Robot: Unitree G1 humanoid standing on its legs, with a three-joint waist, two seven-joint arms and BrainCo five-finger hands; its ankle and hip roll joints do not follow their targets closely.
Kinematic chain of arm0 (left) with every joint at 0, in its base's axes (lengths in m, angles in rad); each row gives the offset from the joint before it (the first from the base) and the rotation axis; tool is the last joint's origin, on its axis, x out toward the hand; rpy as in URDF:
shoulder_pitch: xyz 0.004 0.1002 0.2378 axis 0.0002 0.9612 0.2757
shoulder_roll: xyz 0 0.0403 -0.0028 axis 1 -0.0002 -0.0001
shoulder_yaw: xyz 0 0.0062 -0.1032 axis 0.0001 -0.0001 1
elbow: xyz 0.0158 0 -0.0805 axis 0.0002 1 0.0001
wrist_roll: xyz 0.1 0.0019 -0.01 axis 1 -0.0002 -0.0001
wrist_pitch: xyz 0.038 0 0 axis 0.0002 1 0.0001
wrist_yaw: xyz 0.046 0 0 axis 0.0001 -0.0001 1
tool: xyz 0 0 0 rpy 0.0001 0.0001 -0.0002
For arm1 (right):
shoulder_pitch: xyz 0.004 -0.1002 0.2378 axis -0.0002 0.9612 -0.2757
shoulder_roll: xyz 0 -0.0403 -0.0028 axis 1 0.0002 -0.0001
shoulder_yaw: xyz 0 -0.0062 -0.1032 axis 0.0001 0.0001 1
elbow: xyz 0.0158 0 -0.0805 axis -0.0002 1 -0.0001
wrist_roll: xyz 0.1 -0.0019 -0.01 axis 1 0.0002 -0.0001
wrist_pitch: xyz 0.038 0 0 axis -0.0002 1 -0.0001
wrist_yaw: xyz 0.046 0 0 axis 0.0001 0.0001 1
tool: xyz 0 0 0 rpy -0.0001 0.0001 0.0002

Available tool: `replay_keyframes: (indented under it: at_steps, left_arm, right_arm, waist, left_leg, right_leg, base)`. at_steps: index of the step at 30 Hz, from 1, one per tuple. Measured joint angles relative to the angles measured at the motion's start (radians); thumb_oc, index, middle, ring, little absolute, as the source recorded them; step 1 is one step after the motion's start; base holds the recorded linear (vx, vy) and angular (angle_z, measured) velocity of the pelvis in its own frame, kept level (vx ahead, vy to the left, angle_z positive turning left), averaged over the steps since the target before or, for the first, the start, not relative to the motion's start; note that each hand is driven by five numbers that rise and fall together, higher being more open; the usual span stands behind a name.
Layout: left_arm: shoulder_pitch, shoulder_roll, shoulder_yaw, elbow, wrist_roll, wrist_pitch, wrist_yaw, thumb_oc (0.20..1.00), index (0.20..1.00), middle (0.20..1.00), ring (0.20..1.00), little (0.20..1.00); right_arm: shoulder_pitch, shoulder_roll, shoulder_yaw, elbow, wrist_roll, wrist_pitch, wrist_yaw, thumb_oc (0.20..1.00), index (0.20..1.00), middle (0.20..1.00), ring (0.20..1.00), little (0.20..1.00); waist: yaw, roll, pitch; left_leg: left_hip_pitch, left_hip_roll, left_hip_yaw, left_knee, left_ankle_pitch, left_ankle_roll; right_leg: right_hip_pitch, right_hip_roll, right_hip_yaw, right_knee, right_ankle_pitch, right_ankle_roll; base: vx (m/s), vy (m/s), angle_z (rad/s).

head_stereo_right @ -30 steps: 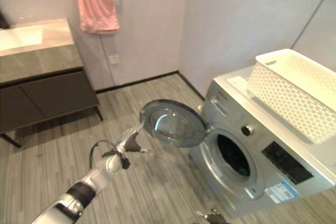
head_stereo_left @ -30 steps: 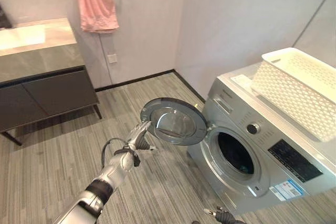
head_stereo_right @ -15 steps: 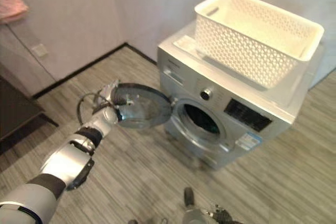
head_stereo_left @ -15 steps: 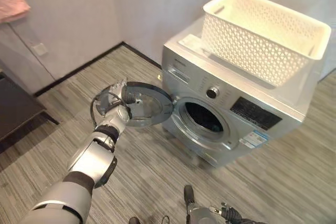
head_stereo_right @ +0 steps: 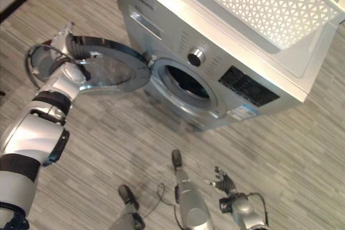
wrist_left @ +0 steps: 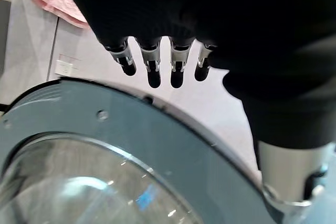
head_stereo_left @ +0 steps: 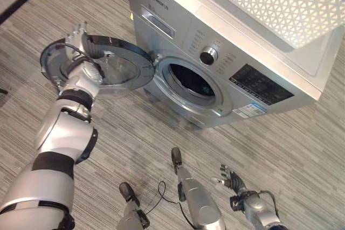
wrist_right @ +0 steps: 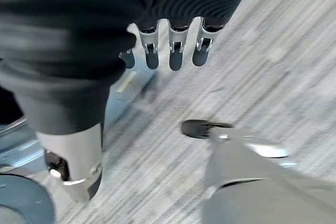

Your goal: Grab the laundry basket,head to the washer,open it,put in the laundry and shut it.

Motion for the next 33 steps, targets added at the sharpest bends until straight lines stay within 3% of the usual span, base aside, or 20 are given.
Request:
replay_keyframes:
  at_steps: [13,19,23,33]
  left_arm:
    - [-0.008,0.029,-0.042,0.0,0.002,-0.024,-0.078,1.0,1.0,1.0,1.0,1.0]
    - [-0.016,0.084,-0.081,0.002,0.018,-0.026,-0.083,1.0,1.0,1.0,1.0,1.0]
    - [-0.016,0.085,-0.107,0.019,0.019,-0.027,-0.123,1.0,1.0,1.0,1.0,1.0]
    - [0.028,0.063,-0.12,0.034,0.016,-0.029,-0.199,1.0,1.0,1.0,1.0,1.0]
  right_arm:
    - [0.062,-0.041,-0.022,-0.057,-0.002,0.004,0.008,1.0,1.0,1.0,1.0,1.0]
    - [0.087,-0.063,-0.025,-0.083,-0.02,0.004,0.016,1.0,1.0,1.0,1.0,1.0]
    - [0.111,-0.081,-0.026,-0.125,-0.023,0.006,0.023,1.0,1.0,1.0,1.0,1.0]
    - [0.149,-0.096,-0.055,-0.07,-0.03,0.039,0.046,1.0,1.0,1.0,1.0,1.0]
  waist:
    - [-0.005,0.011,0.006]
    - [-0.025,-0.002,-0.024]
    - [-0.027,-0.006,-0.074]
    - [-0.026,-0.009,-0.126]
  left_leg:
    - [-0.019,-0.007,-0.023,-0.005,-0.001,0.0]
    - [-0.069,-0.002,-0.022,-0.004,0.003,-0.004]
    - [-0.099,0.003,-0.023,-0.004,0.005,-0.007]
    - [-0.1,0.008,-0.027,-0.005,0.007,-0.011]
  right_leg:
    - [-0.007,-0.01,-0.012,0.0,-0.004,0.001]
    - [-0.06,-0.003,-0.01,0.0,0.007,-0.008]
    - [-0.09,0.002,-0.01,0.0,0.008,-0.009]
    - [-0.09,0.007,-0.011,0.0,0.006,-0.008]
  base:
    - [0.02,0.004,0.04]
    - [0.0,-0.006,-0.01]
    - [0.0,-0.01,0.0]
    - [0.0,-0.003,0.0]
